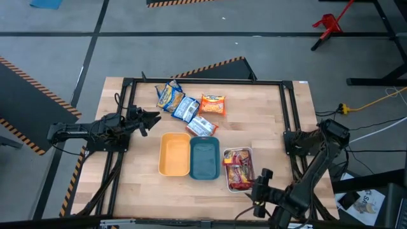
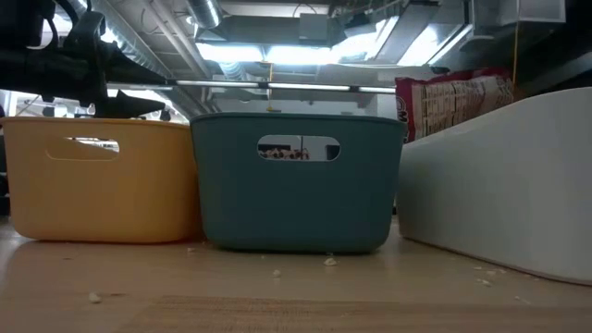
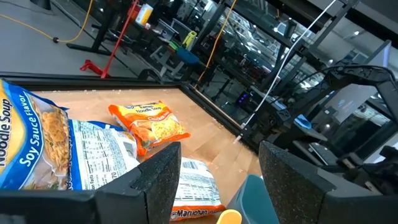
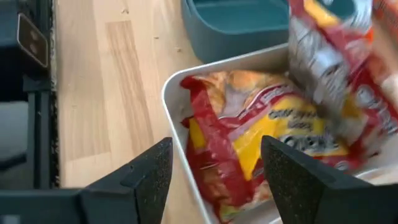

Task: Sort Maruchan noodles
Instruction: Put the red noodle pack into the white bin

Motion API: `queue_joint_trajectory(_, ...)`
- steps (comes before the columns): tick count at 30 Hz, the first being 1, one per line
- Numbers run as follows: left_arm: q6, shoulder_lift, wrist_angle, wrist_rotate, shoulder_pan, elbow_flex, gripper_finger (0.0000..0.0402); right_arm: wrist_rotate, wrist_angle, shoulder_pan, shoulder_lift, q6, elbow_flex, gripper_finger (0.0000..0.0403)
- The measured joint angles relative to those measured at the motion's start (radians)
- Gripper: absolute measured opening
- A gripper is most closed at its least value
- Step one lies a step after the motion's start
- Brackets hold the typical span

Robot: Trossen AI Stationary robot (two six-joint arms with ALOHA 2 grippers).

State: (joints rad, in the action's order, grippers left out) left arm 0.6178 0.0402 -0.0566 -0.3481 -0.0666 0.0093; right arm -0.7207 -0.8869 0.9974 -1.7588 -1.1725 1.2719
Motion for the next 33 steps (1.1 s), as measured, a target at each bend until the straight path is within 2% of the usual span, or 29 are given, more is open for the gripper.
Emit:
queue_joint_trajectory(4, 0.0, 0.0, 0.0, 0.003, 0.0, 0.0, 0.0212, 0.068, 0.104, -0.003, -0.019, 0.02, -0.048, 0.023)
queue_joint_trajectory(8, -0.012, 0.0, 0.0, 0.005, 0.0, 0.0, 0.0212, 0.15, 0.133, -0.003, -0.061, 0.027, -0.049, 0.023)
queue_joint_trajectory(16, -0.026, 0.0, 0.0, 0.003, 0.0, 0.0, 0.0212, 0.086, 0.075, -0.029, -0.13, 0.031, -0.049, 0.023)
queue_joint_trajectory(33, -0.026, 0.0, 0.0, 0.002, 0.0, 0.0, 0.0212, 0.057, 0.042, -0.156, -0.191, 0.092, -0.048, 0.023)
